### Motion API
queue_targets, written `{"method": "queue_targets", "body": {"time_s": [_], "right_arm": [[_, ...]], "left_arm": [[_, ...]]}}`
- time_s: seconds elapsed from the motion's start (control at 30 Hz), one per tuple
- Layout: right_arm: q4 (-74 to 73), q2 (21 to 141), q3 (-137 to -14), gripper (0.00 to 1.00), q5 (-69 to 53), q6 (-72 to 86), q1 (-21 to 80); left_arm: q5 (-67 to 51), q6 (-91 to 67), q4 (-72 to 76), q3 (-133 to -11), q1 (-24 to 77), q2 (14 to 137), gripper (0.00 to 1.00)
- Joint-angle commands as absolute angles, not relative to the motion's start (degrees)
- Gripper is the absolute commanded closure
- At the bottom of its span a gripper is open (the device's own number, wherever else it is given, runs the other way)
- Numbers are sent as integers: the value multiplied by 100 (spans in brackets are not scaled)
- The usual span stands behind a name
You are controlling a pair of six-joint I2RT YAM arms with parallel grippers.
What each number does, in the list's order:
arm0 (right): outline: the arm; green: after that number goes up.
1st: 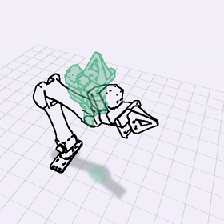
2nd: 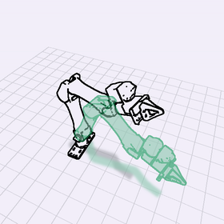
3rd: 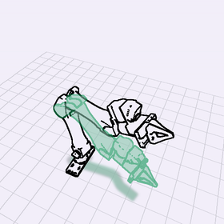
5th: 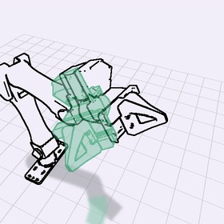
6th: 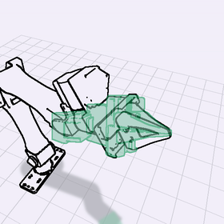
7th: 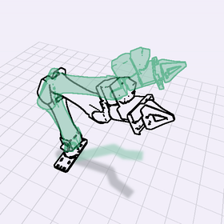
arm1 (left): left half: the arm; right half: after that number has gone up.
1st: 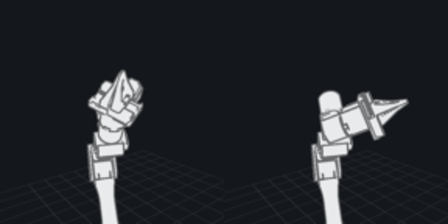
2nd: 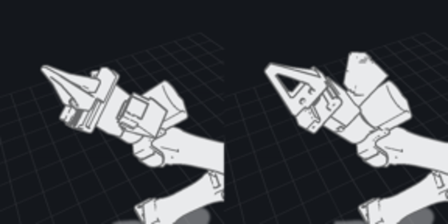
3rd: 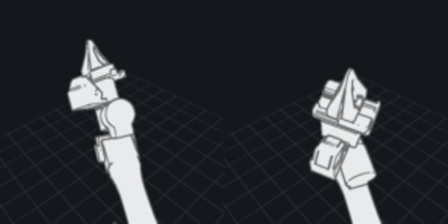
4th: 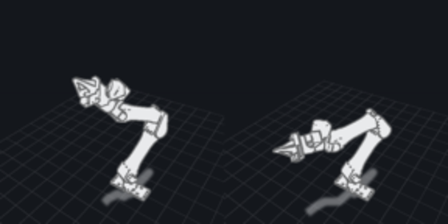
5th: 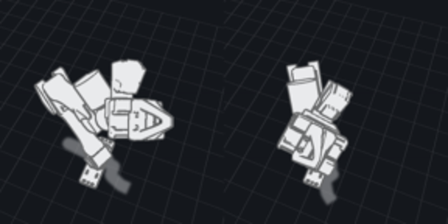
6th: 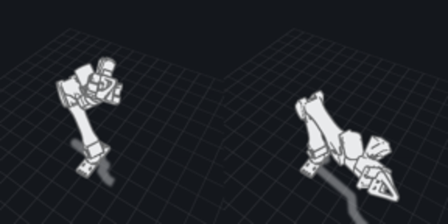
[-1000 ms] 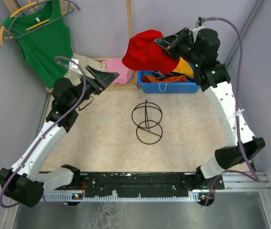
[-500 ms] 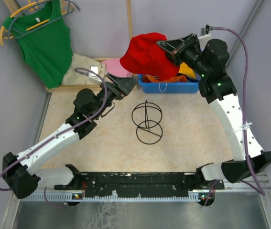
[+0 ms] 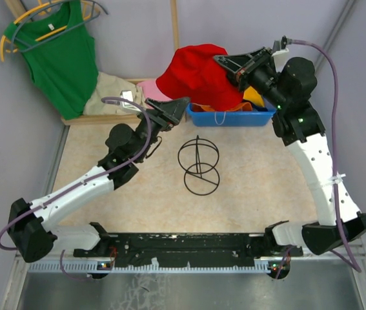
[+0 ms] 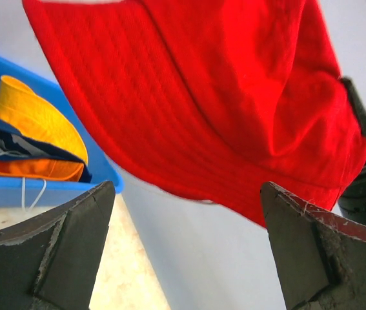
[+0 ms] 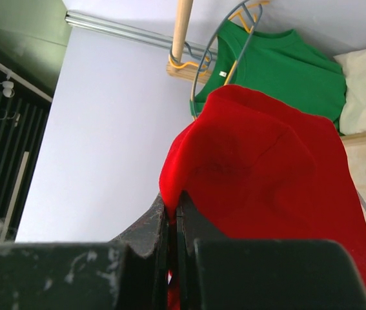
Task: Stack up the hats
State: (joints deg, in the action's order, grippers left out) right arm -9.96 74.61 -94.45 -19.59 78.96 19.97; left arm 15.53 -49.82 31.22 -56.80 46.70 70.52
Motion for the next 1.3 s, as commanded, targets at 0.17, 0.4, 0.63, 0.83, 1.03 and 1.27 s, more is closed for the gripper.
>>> {"method": "queue_targets", "body": {"time_s": [0.17,0.4,0.63,0.83,1.03,1.27], "right_arm": [[-729,7030,-9276,100,-2208,8213,1993],[-717,6863,-8838,100,-2195,8121,1987],[-1226,6689,-8779,100,-2154,7320,1681],[-1888,6681,-9122,100,-1980,5877,1542],[-2214,6575,-9085,100,-1743,4699,1542],[-2099,6395,-8726,100,-1735,4645,1542]], "left_arm": [[1941,-4852,3941,-5795,4737,7231,1],[1808,-4856,3903,-5809,4745,7257,4],[1782,-4827,3713,-5535,4746,6907,58],[1665,-5015,3559,-4986,4746,6496,73],[1348,-5040,3670,-4693,4745,6365,89],[713,-4672,3501,-5300,4711,6852,65]]}}
